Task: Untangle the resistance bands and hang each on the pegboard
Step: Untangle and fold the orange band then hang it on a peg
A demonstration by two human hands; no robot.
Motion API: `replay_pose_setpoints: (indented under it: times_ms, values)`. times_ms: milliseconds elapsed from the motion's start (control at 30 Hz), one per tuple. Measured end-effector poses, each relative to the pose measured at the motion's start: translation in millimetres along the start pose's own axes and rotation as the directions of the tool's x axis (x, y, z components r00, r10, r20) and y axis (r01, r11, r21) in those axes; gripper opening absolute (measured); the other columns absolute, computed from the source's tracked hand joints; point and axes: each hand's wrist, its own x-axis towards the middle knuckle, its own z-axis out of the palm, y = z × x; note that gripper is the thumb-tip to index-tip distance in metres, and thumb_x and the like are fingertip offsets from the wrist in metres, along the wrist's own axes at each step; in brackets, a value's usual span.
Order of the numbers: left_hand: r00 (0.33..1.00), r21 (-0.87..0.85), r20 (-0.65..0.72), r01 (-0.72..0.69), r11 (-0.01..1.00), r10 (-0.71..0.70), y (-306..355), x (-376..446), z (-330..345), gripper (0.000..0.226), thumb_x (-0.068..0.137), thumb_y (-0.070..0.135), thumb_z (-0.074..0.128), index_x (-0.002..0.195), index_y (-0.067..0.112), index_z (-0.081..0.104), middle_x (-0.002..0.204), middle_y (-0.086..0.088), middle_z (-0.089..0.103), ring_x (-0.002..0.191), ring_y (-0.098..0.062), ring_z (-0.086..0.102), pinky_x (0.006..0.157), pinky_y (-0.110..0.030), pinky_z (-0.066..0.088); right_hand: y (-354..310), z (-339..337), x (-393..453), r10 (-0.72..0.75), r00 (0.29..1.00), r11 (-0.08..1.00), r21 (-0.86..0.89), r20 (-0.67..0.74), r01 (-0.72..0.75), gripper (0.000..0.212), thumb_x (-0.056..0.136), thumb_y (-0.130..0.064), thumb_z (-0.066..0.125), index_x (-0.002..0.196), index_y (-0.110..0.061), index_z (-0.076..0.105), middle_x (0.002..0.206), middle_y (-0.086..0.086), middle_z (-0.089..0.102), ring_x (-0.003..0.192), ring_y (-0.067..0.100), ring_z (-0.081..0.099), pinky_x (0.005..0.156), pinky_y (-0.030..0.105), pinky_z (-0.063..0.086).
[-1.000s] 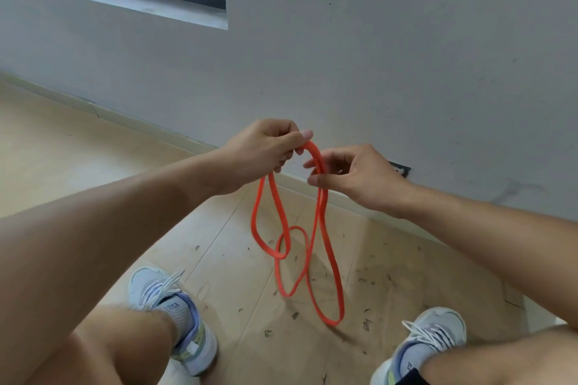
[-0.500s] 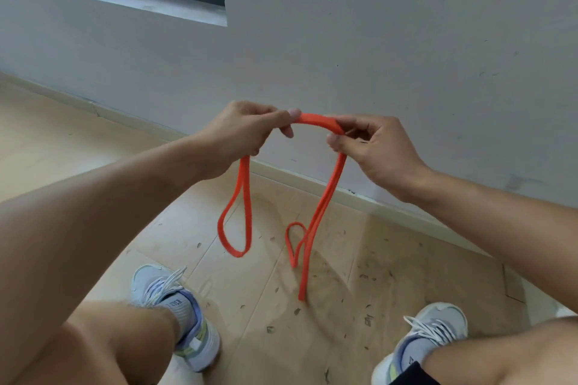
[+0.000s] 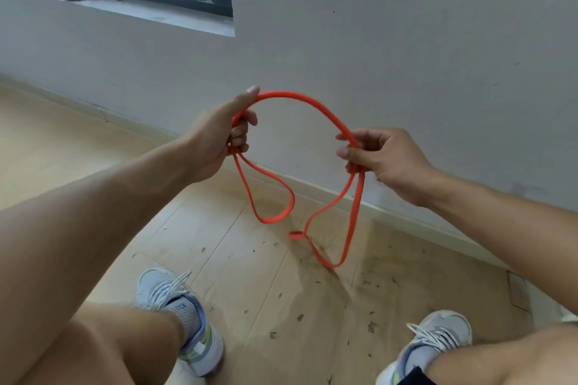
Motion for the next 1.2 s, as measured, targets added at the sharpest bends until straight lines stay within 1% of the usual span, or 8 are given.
replay_pose_setpoints:
  times_ms: [100, 200, 333, 600, 733, 900, 1033, 1200]
  values:
    - [0.993, 0.176, 0.112, -0.055, 0.983, 0.035, -4, -2, 8, 0.057, 0.061, 0.066, 0.083, 0.081, 0.019, 0.057, 0.061, 0.009, 0.042, 0.057, -0.009, 0.045, 0.075, -0.033, 0.05, -24, 7, -2, -0.127, 0.991, 0.992, -0.02, -0.032, 0.126, 0.021, 0.082, -0.014, 0.082, 0.102, -0.02, 0.079, 0.088, 0.006, 0.078, 0.072, 0.016, 0.073, 0.075, 0.026, 0.062]
    - [0.977, 0.248, 0.189, -0.145, 0.958, 0.099, -9, -5, 23, 0.045, 0.065, 0.046, 0.091, 0.077, 0.019, 0.057, 0.072, 0.005, 0.054, 0.073, -0.011, 0.059, 0.081, -0.034, 0.052, -43, 13, -3, -0.222, 0.975, 0.972, -0.081, -0.015, 0.22, 0.025, 0.08, -0.018, 0.084, 0.104, -0.022, 0.079, 0.089, 0.004, 0.08, 0.081, 0.021, 0.077, 0.082, 0.031, 0.064]
    - [0.953, 0.316, 0.269, -0.225, 0.922, 0.14, -10, -13, 41, 0.044, 0.062, 0.047, 0.085, 0.083, 0.014, 0.065, 0.07, 0.001, 0.055, 0.071, -0.014, 0.057, 0.078, -0.035, 0.052, -60, 18, -7, -0.277, 0.96, 0.953, -0.117, 0.036, 0.279, 0.023, 0.081, -0.016, 0.085, 0.102, -0.024, 0.079, 0.09, 0.003, 0.081, 0.083, 0.017, 0.077, 0.082, 0.032, 0.064]
    - [0.932, 0.301, 0.293, -0.303, 0.904, 0.215, -7, -26, 65, 0.046, 0.061, 0.047, 0.084, 0.095, 0.02, 0.067, 0.059, 0.006, 0.05, 0.058, -0.016, 0.052, 0.07, -0.045, 0.059, -95, 25, -16, -0.332, 0.93, 0.853, -0.372, 0.158, 0.367, 0.03, 0.084, -0.025, 0.085, 0.113, -0.022, 0.076, 0.093, -0.007, 0.077, 0.084, 0.005, 0.075, 0.076, 0.021, 0.06]
    - [0.916, 0.274, 0.34, -0.313, 0.909, 0.213, -4, -30, 71, 0.029, 0.077, 0.027, 0.084, 0.1, 0.018, 0.069, 0.059, 0.018, 0.062, 0.057, -0.005, 0.056, 0.067, -0.035, 0.06, -107, 27, -21, -0.341, 0.92, 0.782, -0.485, 0.193, 0.392, 0.035, 0.085, -0.033, 0.082, 0.118, -0.027, 0.074, 0.095, -0.012, 0.075, 0.084, 0.001, 0.073, 0.074, 0.015, 0.059]
    - [0.897, 0.205, 0.397, -0.292, 0.934, 0.194, 0, -37, 78, 0.032, 0.073, 0.029, 0.083, 0.099, 0.022, 0.066, 0.082, 0.004, 0.074, 0.084, -0.019, 0.073, 0.074, -0.041, 0.063, -108, 31, -24, -0.356, 0.914, 0.765, -0.501, 0.196, 0.406, 0.039, 0.084, -0.031, 0.084, 0.121, -0.03, 0.071, 0.093, -0.013, 0.072, 0.087, 0.001, 0.071, 0.079, 0.013, 0.057]
    - [0.902, 0.205, 0.356, -0.33, 0.922, 0.244, 0, -39, 85, 0.031, 0.085, 0.025, 0.078, 0.11, 0.024, 0.059, 0.089, 0.006, 0.075, 0.092, -0.014, 0.074, 0.079, -0.031, 0.062, -105, 31, -21, -0.379, 0.909, 0.773, -0.48, 0.175, 0.415, 0.039, 0.081, -0.037, 0.085, 0.117, -0.036, 0.07, 0.093, -0.013, 0.072, 0.09, 0.002, 0.071, 0.083, 0.019, 0.06]
    - [0.918, 0.189, 0.252, -0.358, 0.914, 0.307, 3, -38, 82, 0.009, 0.095, 0.027, 0.067, 0.1, 0.02, 0.068, 0.078, -0.002, 0.074, 0.076, -0.019, 0.074, 0.076, -0.033, 0.062, -94, 29, -13, -0.381, 0.918, 0.871, -0.291, 0.112, 0.397, 0.042, 0.077, -0.036, 0.089, 0.115, -0.028, 0.072, 0.098, -0.006, 0.076, 0.091, 0.008, 0.075, 0.083, 0.029, 0.062]
